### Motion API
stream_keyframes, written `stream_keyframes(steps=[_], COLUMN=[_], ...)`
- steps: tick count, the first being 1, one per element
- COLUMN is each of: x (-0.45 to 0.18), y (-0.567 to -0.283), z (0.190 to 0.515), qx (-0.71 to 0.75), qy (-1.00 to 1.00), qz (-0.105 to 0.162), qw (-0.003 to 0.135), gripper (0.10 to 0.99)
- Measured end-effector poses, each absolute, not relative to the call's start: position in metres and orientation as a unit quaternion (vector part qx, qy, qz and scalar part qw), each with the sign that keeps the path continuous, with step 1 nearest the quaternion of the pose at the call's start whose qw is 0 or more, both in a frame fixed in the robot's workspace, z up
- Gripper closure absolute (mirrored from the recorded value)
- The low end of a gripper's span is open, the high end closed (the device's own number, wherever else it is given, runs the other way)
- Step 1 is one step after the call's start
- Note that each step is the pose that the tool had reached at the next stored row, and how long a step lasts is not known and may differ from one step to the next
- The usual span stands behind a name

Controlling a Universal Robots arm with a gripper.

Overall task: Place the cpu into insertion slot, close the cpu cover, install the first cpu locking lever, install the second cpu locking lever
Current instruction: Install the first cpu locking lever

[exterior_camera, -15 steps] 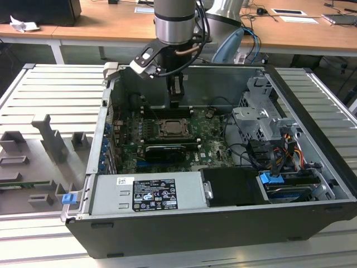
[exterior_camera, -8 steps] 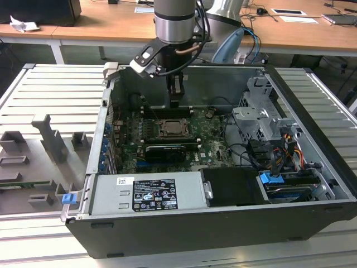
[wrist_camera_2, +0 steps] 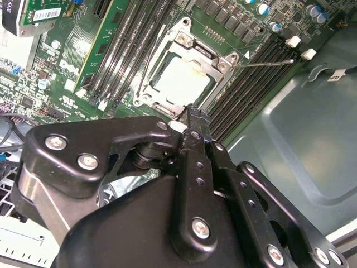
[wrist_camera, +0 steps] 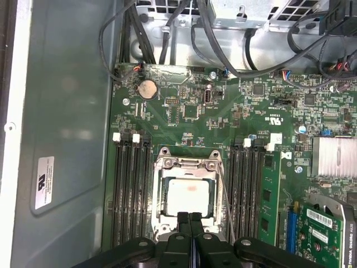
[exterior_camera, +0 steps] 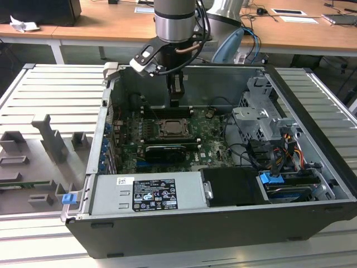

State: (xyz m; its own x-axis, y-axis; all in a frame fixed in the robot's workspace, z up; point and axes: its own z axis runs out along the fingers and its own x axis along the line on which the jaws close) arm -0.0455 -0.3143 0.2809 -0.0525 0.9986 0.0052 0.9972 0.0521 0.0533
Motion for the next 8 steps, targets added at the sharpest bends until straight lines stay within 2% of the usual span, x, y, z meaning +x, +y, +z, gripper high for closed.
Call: stream_keyframes(steps=[8], x=[-0.0455], y=[-0.3143], z=[0.2837], qx=[0.688], qy=[0.725], qz=[0.021], qw=[0.016], gripper=[0.98])
